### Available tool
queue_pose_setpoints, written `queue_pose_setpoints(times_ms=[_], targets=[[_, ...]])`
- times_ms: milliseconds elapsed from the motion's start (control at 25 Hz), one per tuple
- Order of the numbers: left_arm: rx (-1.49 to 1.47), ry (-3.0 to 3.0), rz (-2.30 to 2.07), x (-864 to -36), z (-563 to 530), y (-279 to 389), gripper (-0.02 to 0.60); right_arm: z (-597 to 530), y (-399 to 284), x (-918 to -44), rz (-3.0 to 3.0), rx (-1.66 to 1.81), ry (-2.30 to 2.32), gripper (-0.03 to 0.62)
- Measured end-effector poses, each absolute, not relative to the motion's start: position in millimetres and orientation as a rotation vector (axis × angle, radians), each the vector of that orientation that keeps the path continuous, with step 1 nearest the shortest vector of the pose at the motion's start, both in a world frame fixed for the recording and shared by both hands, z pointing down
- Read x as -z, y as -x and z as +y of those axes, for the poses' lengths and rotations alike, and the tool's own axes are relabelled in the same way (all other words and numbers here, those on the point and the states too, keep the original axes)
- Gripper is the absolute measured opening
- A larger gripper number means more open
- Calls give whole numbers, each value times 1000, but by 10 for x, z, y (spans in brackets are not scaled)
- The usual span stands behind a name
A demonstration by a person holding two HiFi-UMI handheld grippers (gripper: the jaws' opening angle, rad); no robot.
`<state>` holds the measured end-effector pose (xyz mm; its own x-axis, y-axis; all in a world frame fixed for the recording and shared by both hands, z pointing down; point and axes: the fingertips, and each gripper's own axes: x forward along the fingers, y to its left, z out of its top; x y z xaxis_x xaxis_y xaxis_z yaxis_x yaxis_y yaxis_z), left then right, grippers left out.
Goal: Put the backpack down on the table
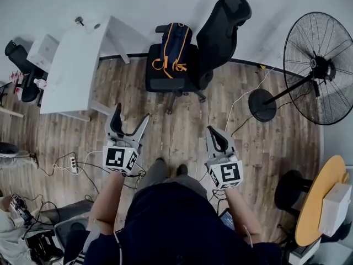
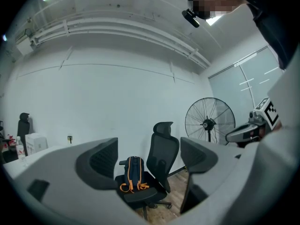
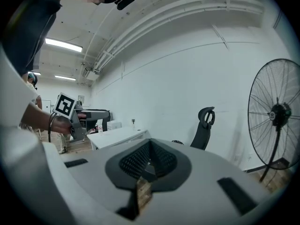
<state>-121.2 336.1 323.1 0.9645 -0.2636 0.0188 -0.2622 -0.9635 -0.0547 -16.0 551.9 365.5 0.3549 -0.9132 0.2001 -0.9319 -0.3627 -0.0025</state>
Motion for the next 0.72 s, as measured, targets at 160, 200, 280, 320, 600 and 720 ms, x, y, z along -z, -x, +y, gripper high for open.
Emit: queue_pose_setpoints(times_ms=[160, 200, 280, 320, 600, 720], targets=[[52, 3065, 394, -3272, 3268, 1010, 411, 5476, 58, -3687, -1718, -249, -2474, -2], [53, 3065, 390, -3282, 3230, 949, 411, 5457, 24, -3700, -1717, -251, -2475, -2], [46, 3061, 378, -3288, 3127, 807, 411, 5397, -59, -3732, -1710, -256, -2481, -3], [41, 3060, 371, -3293, 3060, 729, 411, 5348, -106, -3749, -1706, -257, -2484, -3], [1, 3082, 275, -3443, 2323, -46, 411, 4656, -556, -3844, -1666, -239, -2496, -3], [-18, 3083, 219, -3496, 1830, -487, 411, 4168, -852, -3862, -1622, -226, -2524, -2]])
